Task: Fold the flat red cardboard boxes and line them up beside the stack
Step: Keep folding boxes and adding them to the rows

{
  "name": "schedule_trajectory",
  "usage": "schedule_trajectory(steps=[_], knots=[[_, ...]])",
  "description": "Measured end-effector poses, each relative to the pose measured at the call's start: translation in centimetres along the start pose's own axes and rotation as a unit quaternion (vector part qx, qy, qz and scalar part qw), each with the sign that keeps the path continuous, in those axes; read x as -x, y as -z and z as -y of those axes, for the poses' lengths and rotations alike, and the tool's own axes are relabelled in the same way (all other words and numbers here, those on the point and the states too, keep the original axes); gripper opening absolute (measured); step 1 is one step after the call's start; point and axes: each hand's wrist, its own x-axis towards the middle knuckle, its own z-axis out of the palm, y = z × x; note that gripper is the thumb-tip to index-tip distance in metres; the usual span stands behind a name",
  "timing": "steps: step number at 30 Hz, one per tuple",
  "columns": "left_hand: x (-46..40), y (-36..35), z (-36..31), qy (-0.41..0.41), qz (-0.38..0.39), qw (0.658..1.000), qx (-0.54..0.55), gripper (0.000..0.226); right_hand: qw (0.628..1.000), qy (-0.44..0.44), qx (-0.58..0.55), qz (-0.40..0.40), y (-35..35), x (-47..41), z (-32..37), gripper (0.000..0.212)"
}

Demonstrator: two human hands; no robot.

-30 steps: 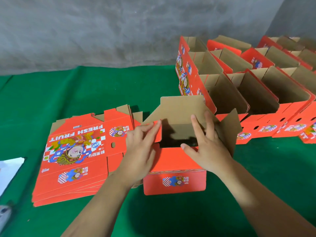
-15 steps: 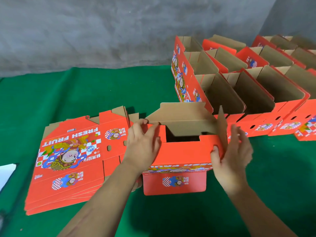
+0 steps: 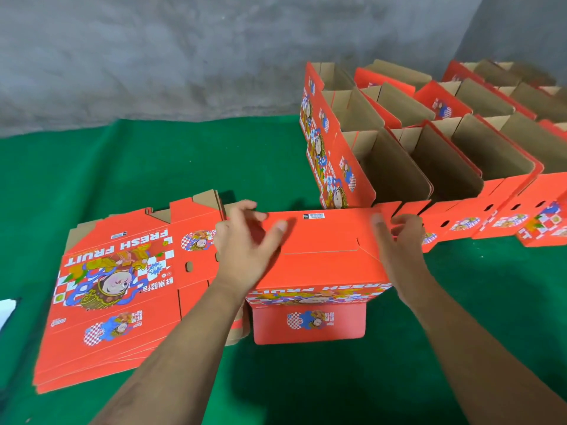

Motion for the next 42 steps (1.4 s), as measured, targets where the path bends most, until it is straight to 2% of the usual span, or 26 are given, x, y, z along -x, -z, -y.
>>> schedule_trajectory(steps=[2,4,6,9,11,12,13,14,15,17,19,21,23,24,27,30,31,32,35,37,38,39,41,42], knots=[[-0.3,-0.5,0.1,-0.039,0.032,0.98,-0.193,0.082,0.991,-0.012,0.1,0.088,0.3,-0.4,-0.3,0.081],[-0.6,-0.8,-0.4,-0.016,0.071,0.968,-0.239,0.086,0.971,0.027,0.194,0.14,0.6,-0.6,-0.3,0.096],[-0.8,-1.3,-0.9,0.021,0.099,0.95,-0.296,0.079,0.948,0.058,0.293,0.11,0.1,-0.6,0.4,0.098],[-1.4,-1.6,-1.5,0.036,0.079,0.918,-0.386,0.077,0.907,0.055,0.412,0.067,-1.1,-0.5,1.5,0.102],[-1.9,-1.2,-1.4,0.021,0.092,0.948,-0.304,0.076,0.927,0.05,0.362,0.085,-1.2,-0.5,1.4,0.095],[-2.1,-0.7,-1.2,0.032,0.089,0.974,-0.207,0.074,0.949,0.036,0.299,0.094,-1.0,-0.7,1.3,0.086],[-2.2,-0.3,-0.9,0.078,0.073,0.991,-0.079,0.074,0.969,0.015,0.227,0.101,-0.7,-0.9,1.3,0.075],[-2.1,0.3,-0.8,0.152,0.043,0.985,0.067,0.074,0.982,-0.009,0.157,0.105,-0.4,-1.0,1.4,0.067],[-1.8,1.0,-0.9,0.24,0.033,0.951,0.192,0.071,0.99,-0.048,0.083,0.106,-0.1,-1.1,1.6,0.062],[-0.5,2.3,-1.1,0.393,0.136,0.854,0.312,0.064,0.975,-0.182,-0.073,0.104,0.8,-0.6,2.0,0.058],[1.0,3.4,-0.8,0.431,0.199,0.807,0.351,0.069,0.929,-0.29,-0.165,0.159,2.1,0.4,2.5,0.065],[1.5,4.1,-1.3,0.422,0.176,0.815,0.357,0.045,0.904,-0.293,-0.208,0.231,3.4,1.2,2.9,0.074],[3.3,6.4,-0.9,0.339,0.156,0.855,0.36,0.023,0.898,-0.259,-0.255,0.247,4.7,1.5,3.6,0.082],[4.0,7.6,-0.9,0.314,0.131,0.872,0.352,0.027,0.891,-0.256,-0.286,0.24,5.4,1.7,4.2,0.082],[5.0,9.3,-1.6,0.248,0.123,0.883,0.378,0.048,0.86,-0.256,-0.354,0.263,6.7,2.5,5.1,0.075],[6.5,9.8,-3.5,0.14,0.062,0.923,0.353,0.068,0.852,-0.264,-0.326,0.312,5.9,3.7,5.6,0.062],[7.0,9.9,-3.6,0.112,0.053,0.935,0.334,0.087,0.848,-0.282,-0.317,0.317,5.6,4.1,5.8,0.055],[7.5,10.2,-3.6,0.088,0.06,0.937,0.331,0.095,0.846,-0.3,-0.311,0.314,5.2,4.3,6.0,0.049],[8.6,10.8,-2.1,0.108,0.092,0.92,0.366,0.092,0.865,-0.299,-0.274,0.296,3.8,5.1,6.5,0.04],[9.3,10.5,-0.2,0.139,0.102,0.909,0.38,0.094,0.909,-0.207,-0.246,0.265,2.6,5.4,6.1,0.022],[9.6,10.2,0.8,0.155,0.099,0.91,0.37,0.095,0.933,-0.138,-0.223,0.248,2.4,5.8,5.6,0.035],[9.8,9.8,1.5,0.168,0.1,0.915,0.353,0.096,0.943,-0.072,-0.187,0.265,2.6,6.5,5.1,0.064],[10.3,8.3,2.3,0.176,0.118,0.936,0.283,0.09,0.932,0.035,-0.118,0.341,3.4,8.3,2.9,0.11],[10.6,7.3,2.3,0.189,0.114,0.94,0.261,0.087,0.924,0.056,-0.117,0.359,3.9,9.2,1.5,0.121]])
